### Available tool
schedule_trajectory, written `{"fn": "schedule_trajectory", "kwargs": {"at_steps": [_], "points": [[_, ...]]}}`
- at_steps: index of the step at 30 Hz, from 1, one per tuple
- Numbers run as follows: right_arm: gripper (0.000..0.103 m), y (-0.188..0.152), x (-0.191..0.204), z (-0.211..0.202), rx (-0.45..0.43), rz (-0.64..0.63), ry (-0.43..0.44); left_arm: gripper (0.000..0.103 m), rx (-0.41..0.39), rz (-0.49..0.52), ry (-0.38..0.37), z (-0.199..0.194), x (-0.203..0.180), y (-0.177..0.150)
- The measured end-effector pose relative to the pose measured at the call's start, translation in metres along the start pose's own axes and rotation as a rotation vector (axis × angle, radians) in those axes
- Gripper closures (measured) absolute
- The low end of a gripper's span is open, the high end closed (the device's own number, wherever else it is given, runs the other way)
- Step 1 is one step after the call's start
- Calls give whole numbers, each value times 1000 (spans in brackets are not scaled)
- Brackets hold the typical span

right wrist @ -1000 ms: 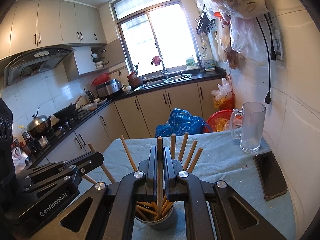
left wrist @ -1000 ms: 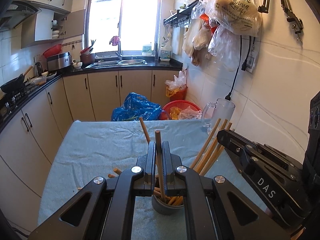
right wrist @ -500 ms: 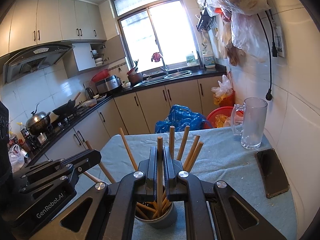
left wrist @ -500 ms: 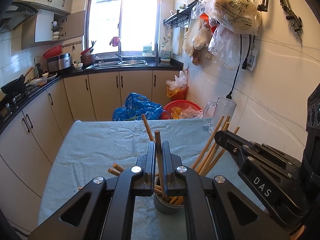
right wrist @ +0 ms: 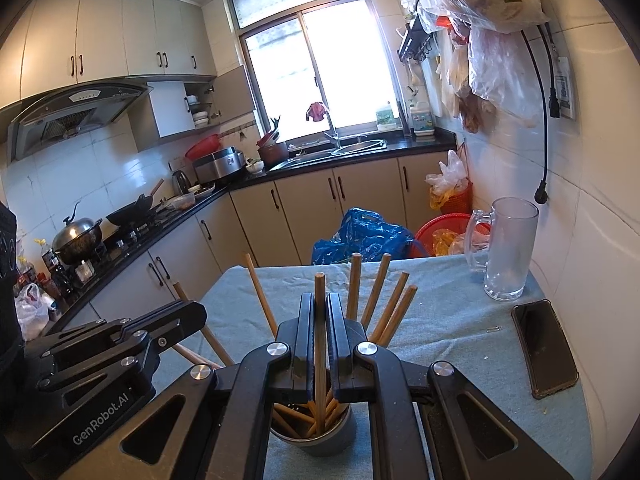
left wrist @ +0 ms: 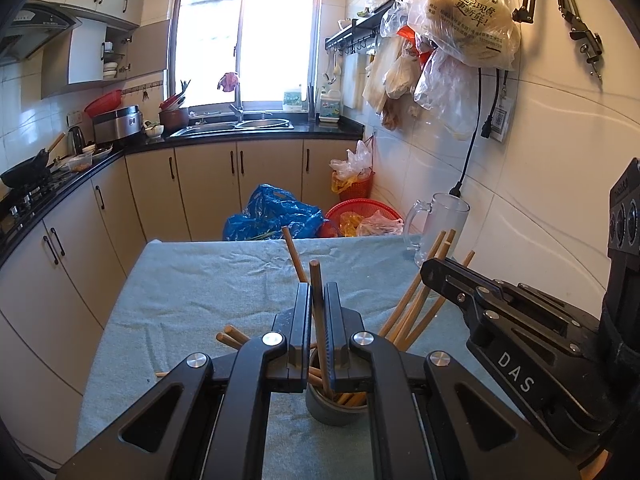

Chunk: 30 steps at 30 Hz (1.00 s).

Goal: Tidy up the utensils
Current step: 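Push both chopsticks down into the black cup with both grippers, then open both grippers to release the chopsticks and pull back from the cup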

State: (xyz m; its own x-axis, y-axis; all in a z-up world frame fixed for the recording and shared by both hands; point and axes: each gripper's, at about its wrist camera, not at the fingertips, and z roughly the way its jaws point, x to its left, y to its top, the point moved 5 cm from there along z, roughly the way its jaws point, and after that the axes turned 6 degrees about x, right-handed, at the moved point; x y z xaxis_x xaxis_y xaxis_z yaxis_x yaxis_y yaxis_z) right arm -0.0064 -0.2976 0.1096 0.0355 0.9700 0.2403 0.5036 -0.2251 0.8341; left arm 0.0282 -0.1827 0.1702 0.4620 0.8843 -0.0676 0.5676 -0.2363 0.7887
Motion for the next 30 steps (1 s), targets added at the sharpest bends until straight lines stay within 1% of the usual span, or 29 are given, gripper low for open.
{"fn": "schedule_trajectory", "kwargs": {"at_steps": [12,25,27,30], "points": [[96,2,-3,2,14,21,-1,97,5,-7,-1,-3,2,-2],[96,3,2,1,22,-4,-7,97,16,-20,-6,-4,4,-7],[94,4,3,-1,17,-2,-9,97,16,-24,-6,-7,5,-10],[81,8,3,-6,6,5,-7,97,-1,-17,-2,-16,5,-12]]}}
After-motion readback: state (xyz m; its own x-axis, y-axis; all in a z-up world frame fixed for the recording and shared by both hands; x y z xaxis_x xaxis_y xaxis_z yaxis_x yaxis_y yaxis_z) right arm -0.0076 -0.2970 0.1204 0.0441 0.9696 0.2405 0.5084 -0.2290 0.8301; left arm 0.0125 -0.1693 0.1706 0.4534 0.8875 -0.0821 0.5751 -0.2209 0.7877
